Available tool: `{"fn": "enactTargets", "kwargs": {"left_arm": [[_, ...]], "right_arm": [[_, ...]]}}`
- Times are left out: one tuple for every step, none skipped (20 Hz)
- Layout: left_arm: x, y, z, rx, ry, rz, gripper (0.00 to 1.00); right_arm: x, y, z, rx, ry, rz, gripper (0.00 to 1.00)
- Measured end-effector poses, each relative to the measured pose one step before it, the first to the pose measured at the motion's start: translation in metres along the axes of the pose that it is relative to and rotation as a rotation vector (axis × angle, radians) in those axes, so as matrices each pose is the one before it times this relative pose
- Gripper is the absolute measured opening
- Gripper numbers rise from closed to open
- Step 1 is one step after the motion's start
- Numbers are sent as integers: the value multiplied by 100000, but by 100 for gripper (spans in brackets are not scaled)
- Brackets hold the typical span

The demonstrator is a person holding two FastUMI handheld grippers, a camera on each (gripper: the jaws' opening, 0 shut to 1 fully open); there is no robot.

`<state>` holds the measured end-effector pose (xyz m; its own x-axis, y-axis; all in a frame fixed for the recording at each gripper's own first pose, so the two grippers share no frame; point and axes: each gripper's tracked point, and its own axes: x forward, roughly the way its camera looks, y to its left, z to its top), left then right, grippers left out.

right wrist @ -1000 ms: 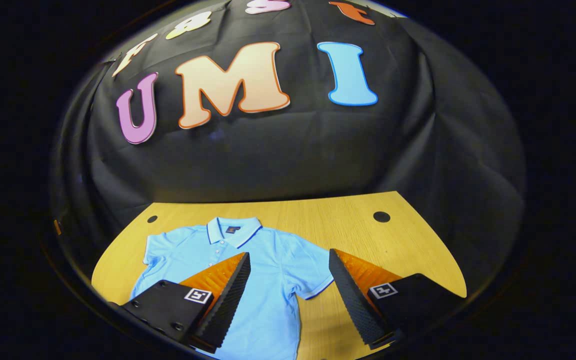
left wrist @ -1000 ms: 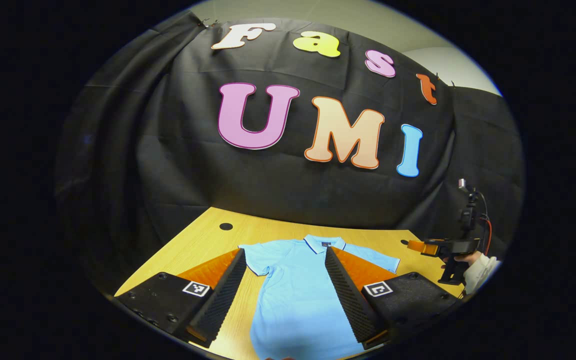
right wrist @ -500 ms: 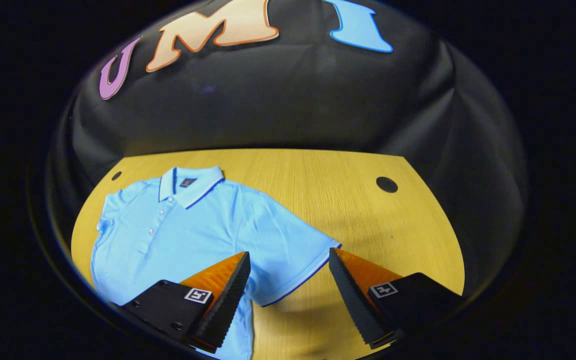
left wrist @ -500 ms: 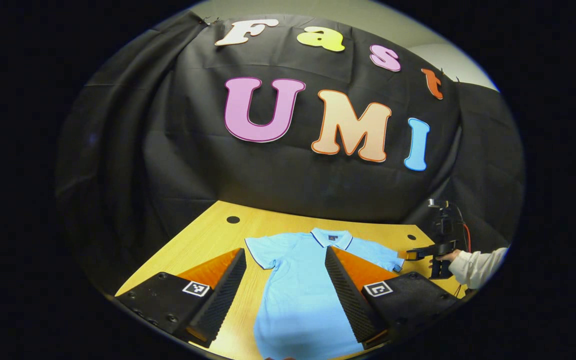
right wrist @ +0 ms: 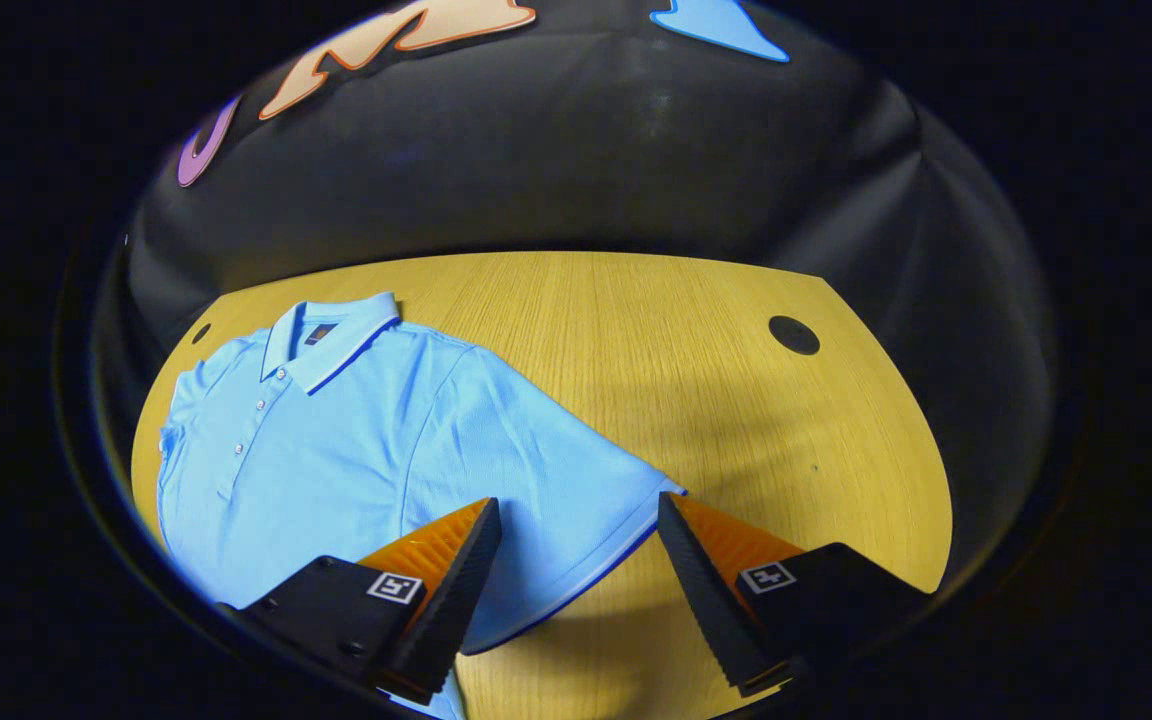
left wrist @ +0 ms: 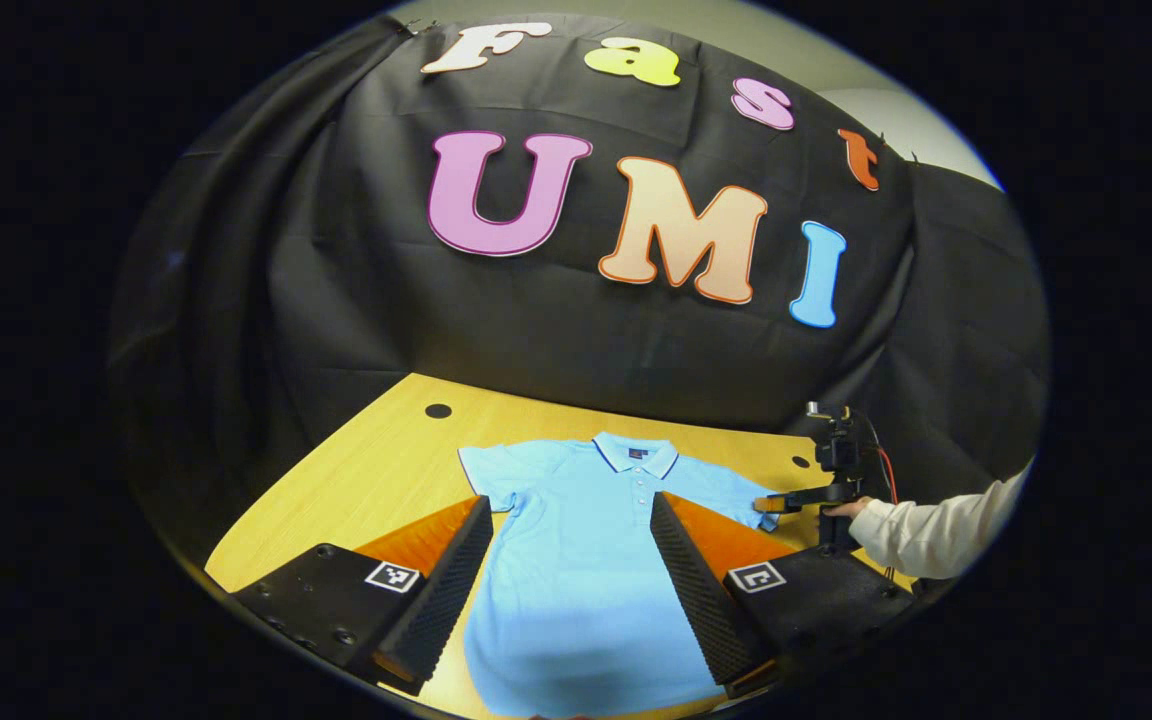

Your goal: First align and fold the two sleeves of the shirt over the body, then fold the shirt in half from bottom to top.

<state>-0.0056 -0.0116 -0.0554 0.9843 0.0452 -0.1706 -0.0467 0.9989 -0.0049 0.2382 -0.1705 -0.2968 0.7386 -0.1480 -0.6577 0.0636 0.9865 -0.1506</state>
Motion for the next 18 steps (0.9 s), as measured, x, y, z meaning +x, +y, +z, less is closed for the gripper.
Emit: {"fn": "enactTargets", "kwargs": {"left_arm": [[103,-139,-4,498,-364,-226,95],[125,-9,-4,370,286,-38,95],[138,-144,-123,347,117,-166,95],[77,-55,72,18,-16,-148,95],[37,-31,-146,-373,177,-362,95],[-18,-89,-78,-589,267,-292,96],[58,14,-178,-627,379,-106,95],[1,-27,-85,-552,374,-106,95],[-45,45,-140,-456,242,-106,95],[-62,29,-38,-310,76,-38,95],[-15,75,24,-269,-75,-68,95],[-9,-36,38,-212,119,12,96],[-69,107,-39,-118,-56,35,95],[34,82,83,-108,-216,-50,95],[-85,159,26,-75,22,24,95],[-52,123,66,46,105,123,96],[-35,92,-48,39,26,-27,96],[156,107,-58,25,210,-139,95]], "right_arm": [[11,235,-46,349,442,1673,98],[38,271,-158,1581,561,1069,98],[76,90,106,903,163,263,91],[54,158,-87,126,28,482,87],[-4,133,41,-389,-124,638,80],[-100,188,-26,321,75,526,70],[2,226,-6,436,186,649,62],[-22,250,-8,552,331,377,51],[4,372,177,970,289,492,27],[-24,73,-171,428,407,-242,21],[-6,191,-38,-287,148,356,13],[-349,26,-107,160,680,-614,13],[-30,87,26,-187,255,-407,5],[-63,-31,91,-440,41,-1050,4],[-220,48,304,-230,-1191,-902,5],[-529,406,769,129,-2858,-599,5],[-659,719,1112,714,-3755,936,5],[-296,1418,1141,1747,-3995,2117,5]]}}
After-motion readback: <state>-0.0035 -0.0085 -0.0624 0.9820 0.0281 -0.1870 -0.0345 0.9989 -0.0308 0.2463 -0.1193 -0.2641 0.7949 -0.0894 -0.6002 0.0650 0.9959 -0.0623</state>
